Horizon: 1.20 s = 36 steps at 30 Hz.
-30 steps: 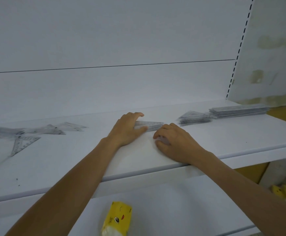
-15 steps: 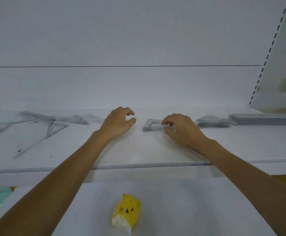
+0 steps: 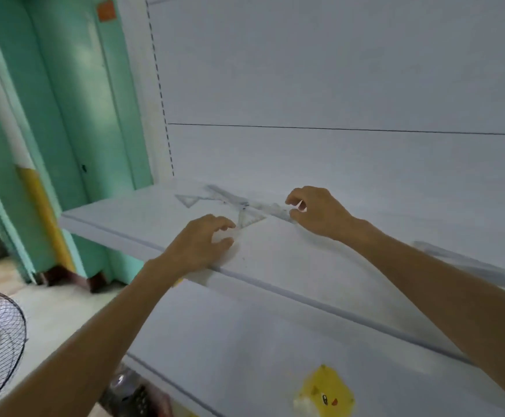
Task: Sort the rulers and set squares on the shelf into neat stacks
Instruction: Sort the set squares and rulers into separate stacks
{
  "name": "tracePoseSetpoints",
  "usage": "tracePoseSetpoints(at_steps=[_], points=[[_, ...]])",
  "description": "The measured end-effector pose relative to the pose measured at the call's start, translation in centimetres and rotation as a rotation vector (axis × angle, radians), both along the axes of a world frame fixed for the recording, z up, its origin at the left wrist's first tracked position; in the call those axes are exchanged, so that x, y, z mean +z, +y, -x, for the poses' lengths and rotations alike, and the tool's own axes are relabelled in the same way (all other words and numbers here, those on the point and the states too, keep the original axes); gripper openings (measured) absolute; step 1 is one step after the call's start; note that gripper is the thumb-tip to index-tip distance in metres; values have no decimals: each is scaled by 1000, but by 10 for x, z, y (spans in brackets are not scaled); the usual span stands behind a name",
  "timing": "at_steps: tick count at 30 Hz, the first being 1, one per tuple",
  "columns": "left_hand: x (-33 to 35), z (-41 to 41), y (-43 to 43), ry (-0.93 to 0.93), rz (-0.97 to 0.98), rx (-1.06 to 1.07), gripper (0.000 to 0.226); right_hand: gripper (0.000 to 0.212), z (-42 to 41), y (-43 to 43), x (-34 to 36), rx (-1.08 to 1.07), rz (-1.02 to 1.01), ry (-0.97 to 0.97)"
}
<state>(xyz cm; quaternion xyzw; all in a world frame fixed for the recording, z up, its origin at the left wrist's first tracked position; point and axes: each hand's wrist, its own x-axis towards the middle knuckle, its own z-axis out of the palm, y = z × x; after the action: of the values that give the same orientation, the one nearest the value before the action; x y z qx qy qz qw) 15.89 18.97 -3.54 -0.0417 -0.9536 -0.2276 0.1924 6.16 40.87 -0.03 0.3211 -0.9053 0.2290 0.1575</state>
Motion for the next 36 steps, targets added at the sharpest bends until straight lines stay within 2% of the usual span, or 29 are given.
tracePoseSetpoints(at_steps=[7, 17, 23, 27, 32, 36], points=[[4, 17, -79, 37, -11, 22, 27, 23, 25, -79, -7, 25, -35, -15], [2, 104, -171, -7, 3, -121, 24, 26, 80, -147, -7, -127, -80, -50], [2, 148, -182, -104, 13, -232, 24, 33, 100, -172, -21, -195, -88, -128], [-3, 160, -186, -97, 20, -242, 25, 42, 108, -187, -25, -259, -179, -165], [-9, 162, -193, -48, -14, -248, 22, 27, 102, -201, -27, -271, -311, -44], [-9, 162, -191, -16, 8, -287, 23, 26, 86, -206, -24, -301, -407, 17]])
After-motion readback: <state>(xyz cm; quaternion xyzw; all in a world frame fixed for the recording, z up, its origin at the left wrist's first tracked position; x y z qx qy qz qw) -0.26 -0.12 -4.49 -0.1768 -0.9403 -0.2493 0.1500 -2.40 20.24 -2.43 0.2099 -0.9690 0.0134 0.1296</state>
